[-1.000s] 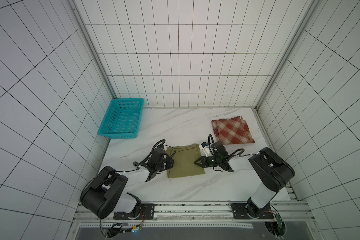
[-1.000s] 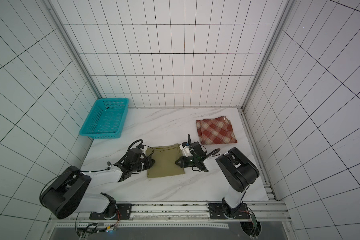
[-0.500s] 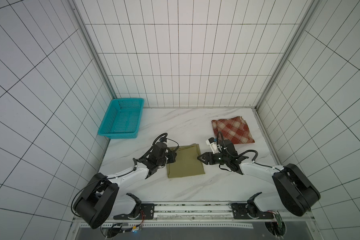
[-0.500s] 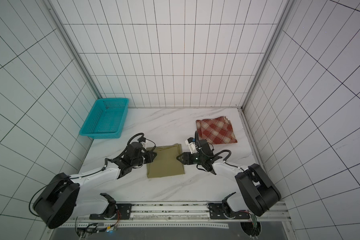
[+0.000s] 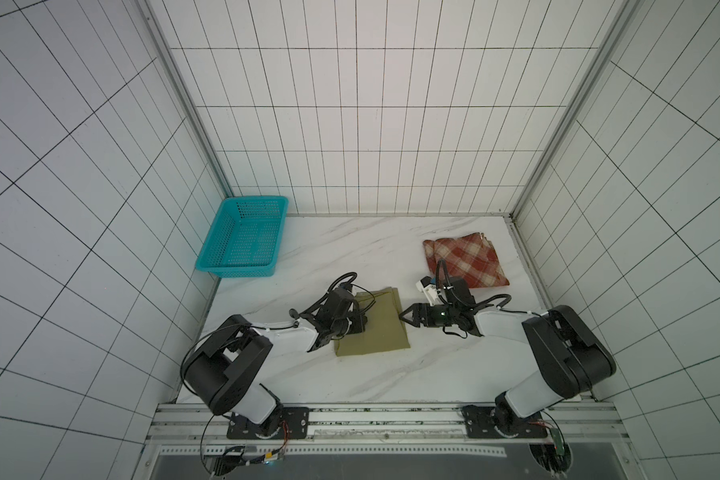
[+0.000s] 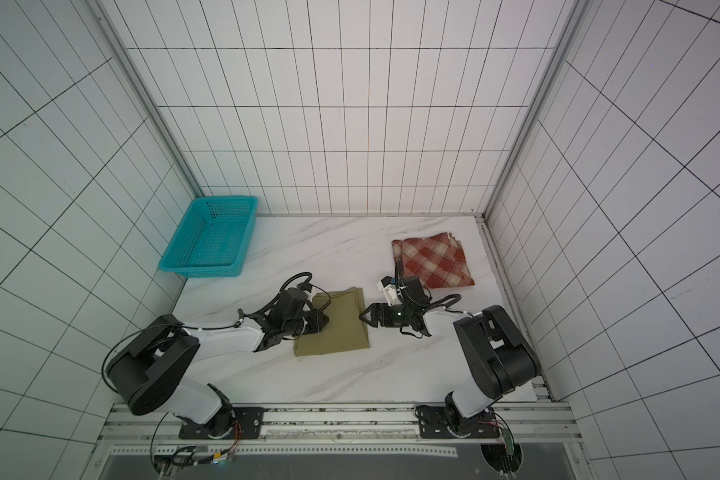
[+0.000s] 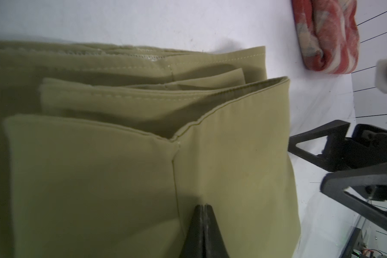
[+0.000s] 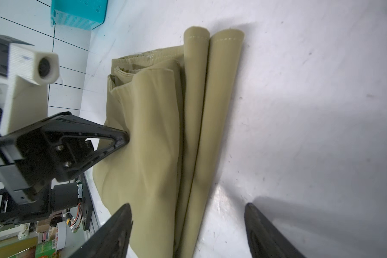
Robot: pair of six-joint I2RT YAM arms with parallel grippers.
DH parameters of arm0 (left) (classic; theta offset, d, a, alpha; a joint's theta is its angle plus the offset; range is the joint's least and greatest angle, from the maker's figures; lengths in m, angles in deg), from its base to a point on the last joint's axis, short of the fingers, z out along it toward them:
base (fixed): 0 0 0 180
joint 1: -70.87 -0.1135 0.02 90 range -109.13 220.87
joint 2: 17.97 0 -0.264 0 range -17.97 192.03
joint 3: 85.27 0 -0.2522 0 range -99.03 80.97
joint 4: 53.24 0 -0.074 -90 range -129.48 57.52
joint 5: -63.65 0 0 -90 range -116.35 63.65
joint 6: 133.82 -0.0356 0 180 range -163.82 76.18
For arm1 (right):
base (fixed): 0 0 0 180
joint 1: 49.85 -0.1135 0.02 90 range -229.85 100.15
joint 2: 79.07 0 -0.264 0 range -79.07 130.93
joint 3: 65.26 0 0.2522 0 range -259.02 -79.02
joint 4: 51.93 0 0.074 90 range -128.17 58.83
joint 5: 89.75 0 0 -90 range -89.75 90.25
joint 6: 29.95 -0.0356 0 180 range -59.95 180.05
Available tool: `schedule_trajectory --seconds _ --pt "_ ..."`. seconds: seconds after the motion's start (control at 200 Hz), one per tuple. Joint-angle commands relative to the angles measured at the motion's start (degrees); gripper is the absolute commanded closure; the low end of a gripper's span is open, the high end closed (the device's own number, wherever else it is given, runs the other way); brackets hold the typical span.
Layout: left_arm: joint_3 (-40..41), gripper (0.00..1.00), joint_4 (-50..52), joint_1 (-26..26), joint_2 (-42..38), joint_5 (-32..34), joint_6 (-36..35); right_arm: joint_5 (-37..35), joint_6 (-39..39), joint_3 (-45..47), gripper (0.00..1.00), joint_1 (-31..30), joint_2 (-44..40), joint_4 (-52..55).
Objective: Fold and stack skirts
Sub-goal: Pick up the skirt from the center of the table.
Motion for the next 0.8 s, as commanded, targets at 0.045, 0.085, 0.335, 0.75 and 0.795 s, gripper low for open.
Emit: schedule_trajectory --seconds 0.045,0.085,0.335,0.75,0.795 --pt "-2.6 1.0 -3.4 0.0 3.6 0.1 -0.4 -1.0 1.8 -3.1 0.21 0.2 3.4 1.4" --pt "-2.6 1.0 -4.0 0.0 4.5 -0.3 -0.5 -1.1 2.0 -3.5 0.21 0.3 4.1 1.4" --pt "-1.8 1.0 -5.0 -0.4 6.1 -0.6 -0.5 -1.2 2.3 -5.5 0.22 -0.1 8.0 1.1" --pt "-1.0 1.0 -5.8 -2.5 5.9 -1.7 -0.4 -2.6 1.0 -5.5 0.25 -2.6 11.1 0.5" --pt "-1.0 1.0 -5.8 -2.5 5.9 -1.8 -0.4 -3.5 1.4 -5.3 0.25 -2.5 10.4 1.6"
